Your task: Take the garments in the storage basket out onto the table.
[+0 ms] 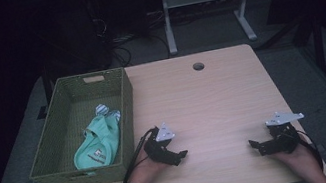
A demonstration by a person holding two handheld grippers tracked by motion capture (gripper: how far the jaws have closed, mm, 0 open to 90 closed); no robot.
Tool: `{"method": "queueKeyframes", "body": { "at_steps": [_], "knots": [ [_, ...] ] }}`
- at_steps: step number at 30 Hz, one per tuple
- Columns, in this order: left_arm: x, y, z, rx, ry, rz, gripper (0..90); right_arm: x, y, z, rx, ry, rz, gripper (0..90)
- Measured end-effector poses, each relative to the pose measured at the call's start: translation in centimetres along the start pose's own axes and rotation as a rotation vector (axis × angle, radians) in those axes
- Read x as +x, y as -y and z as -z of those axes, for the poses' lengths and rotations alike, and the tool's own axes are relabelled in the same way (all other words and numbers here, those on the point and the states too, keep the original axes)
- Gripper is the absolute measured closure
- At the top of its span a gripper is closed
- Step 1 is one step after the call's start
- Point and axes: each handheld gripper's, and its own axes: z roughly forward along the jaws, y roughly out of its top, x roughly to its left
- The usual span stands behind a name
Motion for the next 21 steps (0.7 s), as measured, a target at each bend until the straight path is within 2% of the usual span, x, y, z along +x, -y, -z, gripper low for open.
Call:
{"method": "queueKeyframes", "body": {
  "at_steps": [8, 12, 21],
  "knots": [
    [0.05, -0.04, 0.00, 0.002, 0.000, -0.001, 12.7, 0.01, 0.00, 0.00, 0.000, 0.000, -0.001, 5.6],
    [-0.02, -0.23, 0.11, 0.021, 0.002, -0.002, 12.7, 0.00, 0.00, 0.00, 0.000, 0.000, 0.000, 5.5],
    [0.12, -0.62, 0.73, 0.001, 0.006, 0.018, 13.0, 0.01, -0.01, 0.00, 0.000, 0.000, -0.001, 5.5]
  ]
}}
